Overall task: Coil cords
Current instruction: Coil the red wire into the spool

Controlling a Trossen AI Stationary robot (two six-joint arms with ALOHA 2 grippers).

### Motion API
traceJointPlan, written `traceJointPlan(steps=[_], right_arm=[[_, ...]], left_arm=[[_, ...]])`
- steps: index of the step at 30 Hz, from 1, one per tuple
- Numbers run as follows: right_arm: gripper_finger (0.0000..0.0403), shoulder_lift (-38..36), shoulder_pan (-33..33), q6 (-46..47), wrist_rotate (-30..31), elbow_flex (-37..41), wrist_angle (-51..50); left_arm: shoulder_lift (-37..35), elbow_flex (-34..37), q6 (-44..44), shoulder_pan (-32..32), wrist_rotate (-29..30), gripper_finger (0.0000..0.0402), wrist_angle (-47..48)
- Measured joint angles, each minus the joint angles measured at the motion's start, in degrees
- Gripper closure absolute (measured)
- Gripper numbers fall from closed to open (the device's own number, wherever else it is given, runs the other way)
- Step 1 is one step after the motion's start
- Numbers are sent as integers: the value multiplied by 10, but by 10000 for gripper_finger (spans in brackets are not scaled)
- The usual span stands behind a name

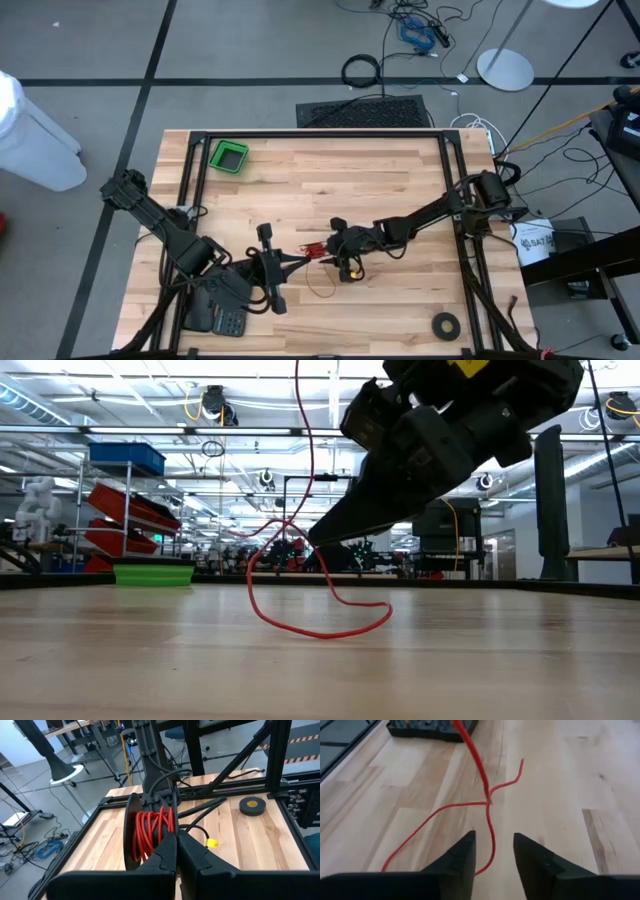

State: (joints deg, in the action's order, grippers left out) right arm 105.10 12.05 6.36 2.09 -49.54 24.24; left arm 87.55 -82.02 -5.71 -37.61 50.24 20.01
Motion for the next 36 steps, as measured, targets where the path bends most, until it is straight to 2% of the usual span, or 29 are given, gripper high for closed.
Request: traceJointPlan(steps=[4,9,12,17,22,31,36], right_arm=[[269,13,0,-8,-9,0,22],[282,27,0,-11,-25,0,37],[310,31,0,-11,-25,0,49],[388,28,-1,-17,-22,0,33],[399,-13,-1,-16,-15,1,-66],[402,-168,4,-8,85,1,-295],[402,-226,13,-1,102,1,-359]], left_arm=[[0,0,0,0,0,398,0],[0,0,0,0,0,398,-1],[0,0,0,0,0,398,-2],[0,0,0,0,0,398,-2],[0,0,0,-6,0,398,-1],[-5,0,0,-21,31,398,-1],[-14,0,0,-23,43,398,0]])
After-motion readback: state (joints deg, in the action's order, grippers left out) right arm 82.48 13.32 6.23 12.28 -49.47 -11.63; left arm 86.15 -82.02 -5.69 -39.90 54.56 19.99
